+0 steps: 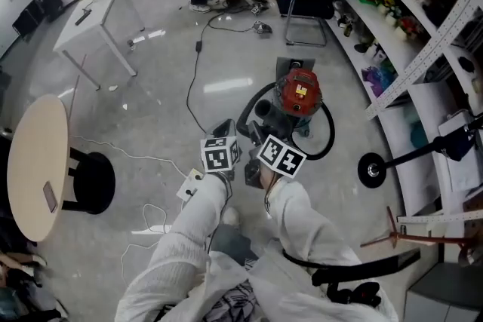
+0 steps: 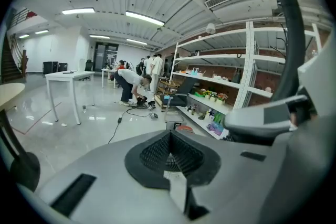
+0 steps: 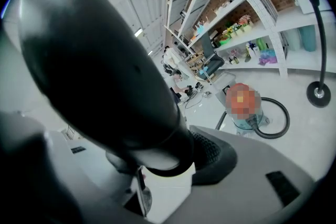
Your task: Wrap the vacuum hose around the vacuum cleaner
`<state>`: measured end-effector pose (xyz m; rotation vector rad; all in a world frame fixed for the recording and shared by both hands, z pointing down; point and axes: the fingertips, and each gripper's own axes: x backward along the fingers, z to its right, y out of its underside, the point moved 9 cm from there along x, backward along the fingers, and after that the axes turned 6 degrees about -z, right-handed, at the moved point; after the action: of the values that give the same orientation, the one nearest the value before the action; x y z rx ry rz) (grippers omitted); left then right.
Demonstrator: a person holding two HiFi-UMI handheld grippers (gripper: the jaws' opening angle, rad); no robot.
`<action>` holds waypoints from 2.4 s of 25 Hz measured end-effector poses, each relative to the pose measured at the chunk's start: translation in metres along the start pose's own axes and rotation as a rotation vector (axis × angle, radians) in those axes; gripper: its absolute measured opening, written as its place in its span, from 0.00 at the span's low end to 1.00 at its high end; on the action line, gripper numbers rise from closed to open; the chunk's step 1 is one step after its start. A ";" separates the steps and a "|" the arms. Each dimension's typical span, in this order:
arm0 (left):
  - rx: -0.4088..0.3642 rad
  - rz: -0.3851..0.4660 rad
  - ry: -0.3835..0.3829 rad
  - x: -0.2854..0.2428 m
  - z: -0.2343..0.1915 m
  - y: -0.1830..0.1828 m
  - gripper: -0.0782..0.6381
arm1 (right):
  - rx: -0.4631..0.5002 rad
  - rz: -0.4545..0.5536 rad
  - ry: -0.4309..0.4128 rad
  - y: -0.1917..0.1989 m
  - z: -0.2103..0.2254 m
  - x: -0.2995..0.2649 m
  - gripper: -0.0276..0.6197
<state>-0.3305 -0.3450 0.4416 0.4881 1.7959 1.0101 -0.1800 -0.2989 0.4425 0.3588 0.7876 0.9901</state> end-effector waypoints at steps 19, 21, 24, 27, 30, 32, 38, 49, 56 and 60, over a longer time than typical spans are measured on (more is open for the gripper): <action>-0.044 -0.085 0.024 -0.081 0.177 0.124 0.11 | -0.402 -0.216 0.148 0.074 0.291 0.060 0.41; -0.072 -0.074 0.044 -0.108 0.164 0.124 0.11 | -0.445 -0.215 0.157 0.073 0.307 0.028 0.41; -0.067 -0.091 0.074 -0.145 0.147 0.133 0.11 | -0.446 -0.234 0.165 0.076 0.328 -0.011 0.41; -0.011 -0.123 0.083 -0.182 0.137 0.148 0.11 | -0.446 -0.250 0.182 0.077 0.356 -0.035 0.41; 0.022 -0.159 0.101 -0.214 0.138 0.171 0.11 | -0.502 -0.250 0.237 0.080 0.397 -0.038 0.41; 0.021 -0.180 0.125 -0.234 0.147 0.187 0.11 | -0.528 -0.256 0.276 0.081 0.427 -0.033 0.41; 0.002 -0.231 0.227 -0.296 0.205 0.191 0.11 | -0.588 -0.253 0.381 0.058 0.518 -0.019 0.41; -0.041 -0.238 0.474 -0.477 0.348 0.296 0.11 | -0.545 -0.328 0.439 0.039 0.743 -0.048 0.41; -0.060 -0.115 0.638 -0.627 0.359 0.452 0.11 | -0.464 -0.280 0.370 0.098 0.935 -0.140 0.40; -0.101 -0.096 0.654 -0.676 0.371 0.498 0.11 | -0.459 -0.245 0.382 0.120 0.988 -0.164 0.40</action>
<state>0.2418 -0.3808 1.1576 -0.0077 2.2932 1.2787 0.4207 -0.3036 1.2533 -0.3264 0.8921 0.9852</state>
